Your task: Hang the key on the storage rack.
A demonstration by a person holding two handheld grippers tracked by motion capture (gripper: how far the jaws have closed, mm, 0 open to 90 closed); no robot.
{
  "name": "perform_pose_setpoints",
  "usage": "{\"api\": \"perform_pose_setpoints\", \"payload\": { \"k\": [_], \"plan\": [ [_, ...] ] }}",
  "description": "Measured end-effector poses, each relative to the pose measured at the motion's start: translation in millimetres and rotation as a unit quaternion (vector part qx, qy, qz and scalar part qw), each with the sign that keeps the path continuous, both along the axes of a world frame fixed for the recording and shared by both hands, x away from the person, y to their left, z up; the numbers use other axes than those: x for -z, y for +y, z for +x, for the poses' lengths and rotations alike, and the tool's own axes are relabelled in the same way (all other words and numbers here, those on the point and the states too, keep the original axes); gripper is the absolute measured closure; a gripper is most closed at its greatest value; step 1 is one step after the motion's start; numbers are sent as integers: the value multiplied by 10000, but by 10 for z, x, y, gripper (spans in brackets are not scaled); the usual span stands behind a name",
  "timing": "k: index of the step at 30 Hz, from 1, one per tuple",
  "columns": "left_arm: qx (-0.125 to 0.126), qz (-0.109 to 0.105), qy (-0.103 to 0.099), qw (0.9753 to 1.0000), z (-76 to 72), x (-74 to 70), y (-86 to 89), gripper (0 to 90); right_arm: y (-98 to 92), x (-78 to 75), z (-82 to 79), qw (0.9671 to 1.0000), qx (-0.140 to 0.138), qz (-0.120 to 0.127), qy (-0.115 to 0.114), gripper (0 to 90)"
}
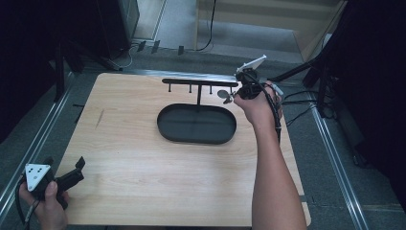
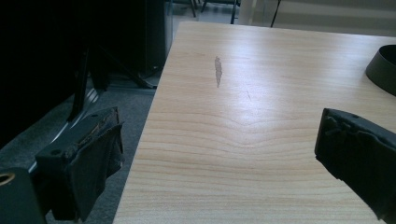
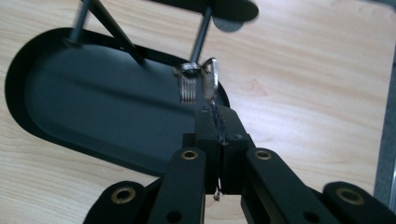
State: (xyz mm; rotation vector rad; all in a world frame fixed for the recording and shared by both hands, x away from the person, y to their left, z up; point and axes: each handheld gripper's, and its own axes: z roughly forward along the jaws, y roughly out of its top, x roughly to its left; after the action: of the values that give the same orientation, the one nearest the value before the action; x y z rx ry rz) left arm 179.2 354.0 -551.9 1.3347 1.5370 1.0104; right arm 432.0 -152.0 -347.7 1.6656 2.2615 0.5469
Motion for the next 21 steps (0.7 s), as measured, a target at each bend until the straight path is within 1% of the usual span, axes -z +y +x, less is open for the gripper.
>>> {"api": "perform_pose_setpoints", "payload": {
  "k": [2, 7, 12, 15, 18, 21],
  "plan": [
    [5, 1, -2, 10000, -1, 0, 4, 15, -19, 45, -3, 10000, 0, 9, 42, 865],
    [-3, 6, 9, 10000, 2, 0, -1, 15, -89, 170, -26, 10000, 53, 4, 37, 838],
    [-4, 22, 15, 10000, 1, -1, -5, 15, -166, 310, -86, 10000, 36, 53, 37, 803],
    [-2, 26, 10, 10000, 0, -1, -7, 15, -222, 408, -136, 9998, 69, 132, 135, 792],
    [-6, 18, 13, 10000, 1, -1, -4, 15, -273, 506, -178, 9996, 131, 122, 239, 782],
    [-11, 10, 7, 10000, 4, 0, -6, 15, -324, 586, -218, 9993, 174, 169, 279, 762]
  ]
}}
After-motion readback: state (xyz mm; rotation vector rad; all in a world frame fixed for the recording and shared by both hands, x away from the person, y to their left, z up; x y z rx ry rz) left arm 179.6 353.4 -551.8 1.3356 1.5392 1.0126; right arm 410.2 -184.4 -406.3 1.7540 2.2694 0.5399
